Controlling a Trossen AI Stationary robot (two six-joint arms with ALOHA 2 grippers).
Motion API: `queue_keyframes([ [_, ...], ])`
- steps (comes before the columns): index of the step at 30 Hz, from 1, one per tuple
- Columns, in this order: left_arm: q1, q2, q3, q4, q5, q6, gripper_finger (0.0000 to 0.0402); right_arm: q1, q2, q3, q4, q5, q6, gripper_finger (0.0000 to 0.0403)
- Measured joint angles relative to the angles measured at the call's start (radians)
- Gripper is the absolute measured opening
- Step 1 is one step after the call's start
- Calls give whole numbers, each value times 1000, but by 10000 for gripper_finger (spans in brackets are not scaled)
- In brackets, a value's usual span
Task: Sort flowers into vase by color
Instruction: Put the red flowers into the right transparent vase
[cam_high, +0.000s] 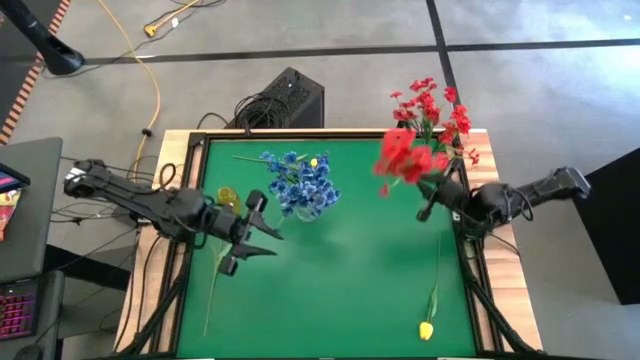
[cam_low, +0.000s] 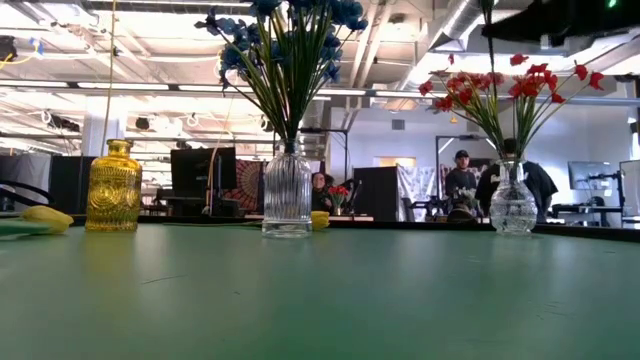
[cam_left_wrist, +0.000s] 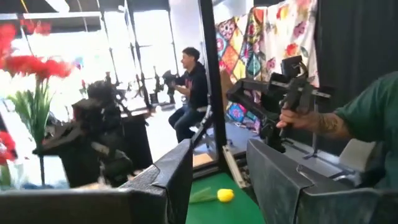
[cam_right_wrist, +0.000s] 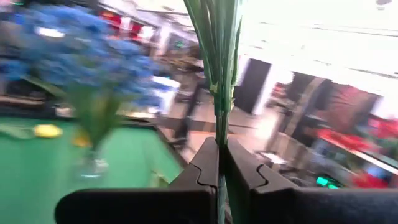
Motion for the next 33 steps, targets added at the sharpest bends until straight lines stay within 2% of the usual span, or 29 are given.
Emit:
queue_keyframes([
  [4, 44, -25, 0, -40, 23, 41, 141, -157, -56, -46, 6, -22, 26, 34],
  [10, 132, -76, 0, -107, 89, 42, 141, -371, -80, -112, 53, -187, 57, 34],
  [15, 233, -131, 0, -199, 128, 58, 141, -504, -80, -137, 59, -229, 75, 34],
  [21, 343, -138, -26, -243, 131, 34, 141, -597, -80, -155, 54, -229, 94, 34],
  [28, 451, -138, -59, -244, 215, 19, 141, -669, -77, -167, 49, -228, 118, 34],
  [33, 483, -138, -59, -233, 264, -5, 141, -712, -77, -167, 12, -226, 187, 34],
])
